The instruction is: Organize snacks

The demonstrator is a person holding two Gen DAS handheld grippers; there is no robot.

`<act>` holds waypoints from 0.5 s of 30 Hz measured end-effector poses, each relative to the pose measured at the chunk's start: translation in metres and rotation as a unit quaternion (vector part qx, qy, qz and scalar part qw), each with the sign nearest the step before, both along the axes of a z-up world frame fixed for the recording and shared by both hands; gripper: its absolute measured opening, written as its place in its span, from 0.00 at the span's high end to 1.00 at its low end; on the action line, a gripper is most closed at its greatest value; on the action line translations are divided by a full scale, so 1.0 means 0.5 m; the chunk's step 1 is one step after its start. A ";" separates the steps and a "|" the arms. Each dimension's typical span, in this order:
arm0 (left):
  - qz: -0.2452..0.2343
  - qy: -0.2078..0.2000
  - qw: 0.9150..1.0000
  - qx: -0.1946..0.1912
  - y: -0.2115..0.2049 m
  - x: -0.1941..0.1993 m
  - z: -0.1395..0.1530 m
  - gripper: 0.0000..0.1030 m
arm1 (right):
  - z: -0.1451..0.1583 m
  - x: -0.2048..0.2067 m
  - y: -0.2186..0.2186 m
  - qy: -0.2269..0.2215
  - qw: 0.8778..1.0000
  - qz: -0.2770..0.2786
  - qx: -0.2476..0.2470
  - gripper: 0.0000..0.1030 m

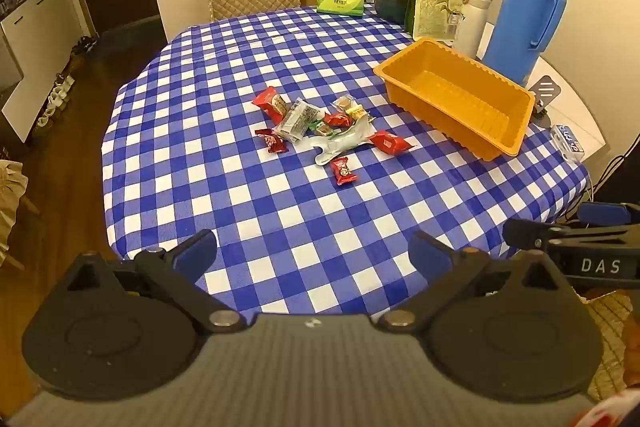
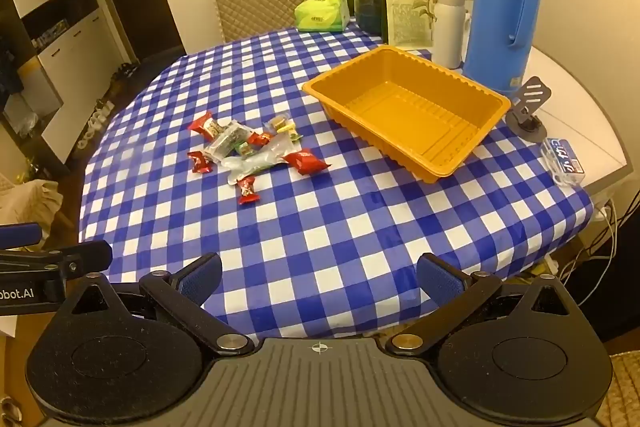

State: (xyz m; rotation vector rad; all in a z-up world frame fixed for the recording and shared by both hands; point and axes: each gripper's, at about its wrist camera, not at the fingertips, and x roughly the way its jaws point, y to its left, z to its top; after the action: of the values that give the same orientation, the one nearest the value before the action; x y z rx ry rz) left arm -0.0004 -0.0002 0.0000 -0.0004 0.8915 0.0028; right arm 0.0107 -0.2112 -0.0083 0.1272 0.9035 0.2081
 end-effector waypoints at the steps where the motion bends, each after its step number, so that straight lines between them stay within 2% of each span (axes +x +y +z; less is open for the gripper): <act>1: 0.000 0.001 1.000 -0.003 0.001 0.000 0.000 0.01 | 0.001 -0.001 0.000 -0.002 1.000 0.000 0.000 0.00; 15: 0.000 -0.002 1.000 0.000 0.000 -0.001 0.000 0.01 | 0.022 0.004 0.015 -0.005 1.000 0.002 -0.004 0.00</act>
State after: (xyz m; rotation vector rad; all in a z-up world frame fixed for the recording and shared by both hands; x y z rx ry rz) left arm -0.0008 0.0000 0.0000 -0.0003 0.8867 0.0029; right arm 0.0126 -0.2035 0.0027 0.1164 0.8948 0.2079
